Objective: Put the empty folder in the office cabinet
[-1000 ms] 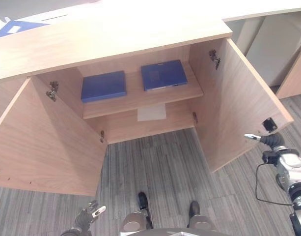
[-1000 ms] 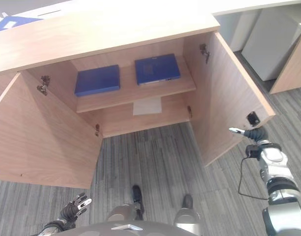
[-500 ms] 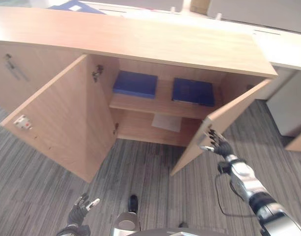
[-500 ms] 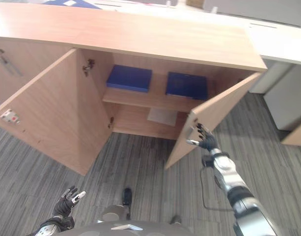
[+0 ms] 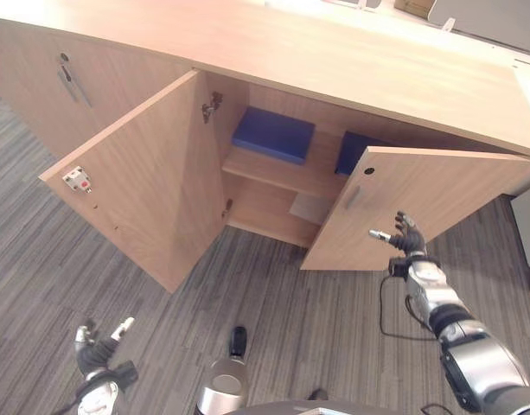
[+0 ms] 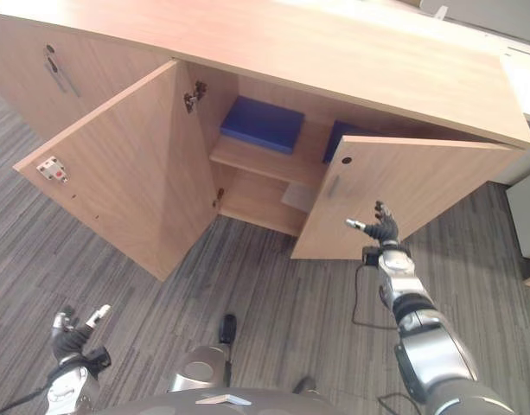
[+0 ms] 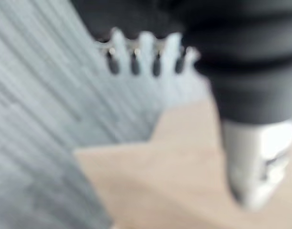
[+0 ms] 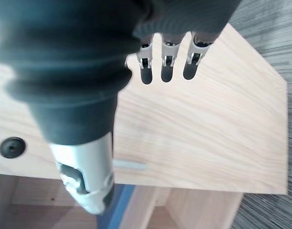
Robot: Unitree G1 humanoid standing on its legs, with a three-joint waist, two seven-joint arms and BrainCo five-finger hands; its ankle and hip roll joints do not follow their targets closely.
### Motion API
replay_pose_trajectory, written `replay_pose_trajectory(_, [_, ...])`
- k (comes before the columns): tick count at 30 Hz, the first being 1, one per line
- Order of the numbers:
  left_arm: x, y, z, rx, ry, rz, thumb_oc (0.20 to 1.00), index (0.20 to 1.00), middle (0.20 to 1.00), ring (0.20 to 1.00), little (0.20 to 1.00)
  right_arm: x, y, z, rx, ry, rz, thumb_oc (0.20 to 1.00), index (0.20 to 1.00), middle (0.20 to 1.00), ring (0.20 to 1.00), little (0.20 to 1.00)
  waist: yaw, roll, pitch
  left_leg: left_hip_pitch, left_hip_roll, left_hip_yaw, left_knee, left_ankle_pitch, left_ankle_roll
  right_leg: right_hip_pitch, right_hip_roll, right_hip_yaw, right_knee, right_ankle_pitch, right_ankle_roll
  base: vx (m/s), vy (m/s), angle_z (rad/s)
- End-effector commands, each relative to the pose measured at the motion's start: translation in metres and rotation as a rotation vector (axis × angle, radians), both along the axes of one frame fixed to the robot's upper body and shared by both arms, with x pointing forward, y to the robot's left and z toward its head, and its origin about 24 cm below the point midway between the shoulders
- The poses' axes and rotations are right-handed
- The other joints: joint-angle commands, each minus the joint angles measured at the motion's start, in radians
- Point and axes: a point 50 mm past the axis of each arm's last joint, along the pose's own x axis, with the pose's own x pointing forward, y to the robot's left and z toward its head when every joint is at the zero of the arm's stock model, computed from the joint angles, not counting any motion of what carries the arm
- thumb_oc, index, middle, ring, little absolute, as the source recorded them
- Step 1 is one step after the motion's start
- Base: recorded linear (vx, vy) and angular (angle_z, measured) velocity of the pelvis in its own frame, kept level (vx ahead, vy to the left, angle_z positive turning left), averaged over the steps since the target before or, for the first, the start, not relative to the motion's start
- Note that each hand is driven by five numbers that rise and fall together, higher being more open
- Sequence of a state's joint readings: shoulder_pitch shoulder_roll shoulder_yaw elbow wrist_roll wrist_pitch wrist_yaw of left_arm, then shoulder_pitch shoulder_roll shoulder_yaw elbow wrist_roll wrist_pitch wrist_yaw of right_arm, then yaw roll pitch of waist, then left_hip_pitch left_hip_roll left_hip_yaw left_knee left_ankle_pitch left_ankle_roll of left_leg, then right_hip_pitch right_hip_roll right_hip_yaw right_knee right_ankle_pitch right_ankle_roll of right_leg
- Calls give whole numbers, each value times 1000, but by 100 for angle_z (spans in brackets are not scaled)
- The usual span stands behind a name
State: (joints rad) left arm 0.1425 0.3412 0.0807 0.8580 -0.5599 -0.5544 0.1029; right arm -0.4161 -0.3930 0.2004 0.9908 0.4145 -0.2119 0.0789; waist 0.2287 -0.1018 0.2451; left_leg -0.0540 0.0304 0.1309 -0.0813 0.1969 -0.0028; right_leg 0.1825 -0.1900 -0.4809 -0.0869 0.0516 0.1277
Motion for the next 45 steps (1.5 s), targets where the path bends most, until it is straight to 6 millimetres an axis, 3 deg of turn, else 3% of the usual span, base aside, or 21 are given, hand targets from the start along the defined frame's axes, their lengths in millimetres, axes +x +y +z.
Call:
replay_pose_trajectory(1, [-4,11,18,171,-81,84,1000,1000,1000,1000,1000,-20,-19,-3,-36,12,55,1000,1000,1000,1000,1000,21,58,-33,148,40,-24,-6,-207,-36,-29,-7,26,0,15,23,0,107,10])
replay_pose_trajectory(2, [-6,14,22,189,-95,106,1000,1000,1000,1000,1000,-31,-15,-13,-41,45,75,1000,1000,1000,1000,1000,16,55,-32,148,40,-24,-6,-207,-35,-29,-8,26,0,16,24,-11,173,9])
replay_pose_trajectory(3, [-8,26,34,256,-130,146,1000,1000,1000,1000,1000,-61,-6,-39,-39,146,125,1000,1000,1000,1000,1000,3,44,-26,148,41,-21,-6,-207,-32,-28,-11,28,0,20,28,-14,157,3])
replay_pose_trajectory(6, [-4,43,56,356,-185,184,1000,1000,1000,1000,1000,-97,6,-65,-22,264,151,1000,1000,1000,1000,1000,-18,28,-10,145,41,-14,-6,-211,-25,-37,-13,38,0,29,35,-28,153,2])
replay_pose_trajectory(7, [-4,43,56,356,-185,184,1000,1000,1000,1000,1000,-97,6,-65,-22,264,151,1000,1000,1000,1000,1000,-18,28,-10,145,41,-14,-6,-211,-25,-37,-13,38,0,29,35,-79,126,-1])
replay_pose_trajectory(8, [2,56,72,408,-230,222,1000,1000,1000,1000,1000,-111,9,-74,-14,295,153,1000,1000,1000,1000,1000,-30,17,8,135,42,-4,-2,-213,-20,-55,-15,50,4,36,41,-65,69,2])
replay_pose_trajectory(9, [2,56,72,408,-230,222,1000,1000,1000,1000,1000,-111,9,-74,-14,295,153,1000,1000,1000,1000,1000,-30,17,8,135,42,-4,-2,-213,-20,-55,-15,50,4,36,41,-161,157,-2])
replay_pose_trajectory(10, [6,70,89,465,-261,254,1000,1000,1000,1000,1000,-115,11,-76,2,299,154,1000,1000,1000,1000,1000,-42,9,28,119,45,6,4,-216,-15,-77,-16,64,10,39,44,-96,88,-4])
replay_pose_trajectory(12, [7,74,93,479,-266,261,1000,1000,1000,1000,1000,-116,12,-76,4,296,152,1000,1000,1000,1000,1000,-46,7,33,114,46,10,5,-216,-15,-83,-17,68,11,40,45,-114,98,-8])
replay_pose_trajectory(18, [41,112,155,578,-367,280,1000,1000,1000,1000,1000,-104,6,-61,-6,186,168,1000,1000,1000,1000,1000,-93,-29,132,27,61,49,52,-229,-4,-186,-14,132,52,46,51,-205,116,-11])
replay_pose_trajectory(19, [41,112,155,578,-367,280,1000,1000,1000,1000,1000,-104,6,-61,-6,186,168,1000,1000,1000,1000,1000,-93,-29,132,27,61,49,52,-229,-4,-186,-14,132,52,46,51,-46,47,-3])
replay_pose_trajectory(21, [49,124,175,603,-380,289,1000,1000,1000,1000,1000,-96,3,-54,5,151,169,1000,1000,1000,1000,1000,-102,-42,150,19,71,51,65,-254,-8,-196,-2,154,57,34,60,-47,53,-14])
replay_pose_trajectory(22, [57,134,196,635,-387,298,1000,1000,1000,1000,1000,-88,1,-46,16,122,179,1000,1000,1000,1000,1000,-114,-61,165,-1,80,63,86,-266,-9,-212,6,168,60,33,59,-89,35,-10])
replay_pose_trajectory(27, [66,143,217,675,-384,280,1000,1000,1000,1000,1000,-81,1,-40,20,96,203,1000,1000,1000,1000,1000,-126,-85,183,-34,92,71,113,-276,-12,-235,17,187,63,32,55,-62,10,-4])
replay_pose_trajectory(31, [84,143,238,688,-367,153,1000,1000,1000,1000,1000,-73,3,-32,20,74,239,1000,1000,1000,1000,1000,-139,-114,209,-62,105,78,136,-285,-14,-260,36,210,65,35,51,-54,-18,-10])
replay_pose_trajectory(36, [108,128,233,627,-328,-54,1000,1000,1000,1000,1000,-65,8,-26,33,45,266,1000,1000,1000,1000,1000,-156,-128,216,-60,110,88,138,-290,-14,-269,49,224,64,37,52,-35,-38,2])
replay_pose_trajectory(37, [119,116,219,635,-246,-181,1000,1000,1000,1000,1000,-63,7,-24,38,35,271,1000,1000,1000,1000,1000,-164,-127,213,-54,109,93,138,-293,-14,-268,51,229,63,38,53,18,-42,-6])
replay_pose_trajectory(39, [125,100,197,591,-207,-264,1000,1000,1000,1000,1000,-62,6,-22,57,29,272,1000,1000,1000,1000,1000,-172,-127,206,-38,105,101,132,-294,-11,-260,52,236,54,46,54,39,-67,-12])
replay_pose_trajectory(42, [122,81,160,501,-156,-357,1000,1000,1000,1000,1000,-63,6,-19,61,19,293,1000,1000,1000,1000,1000,-192,-116,186,-16,103,120,121,-288,-12,-252,56,255,40,54,52,30,-29,-32])
replay_pose_trajectory(45, [116,66,136,435,-139,-417,1000,1000,1000,1000,1000,-68,4,-21,63,20,280,1000,1000,1000,1000,1000,-211,-101,163,10,99,133,106,-283,-13,-244,57,268,35,54,52,49,-30,-36])
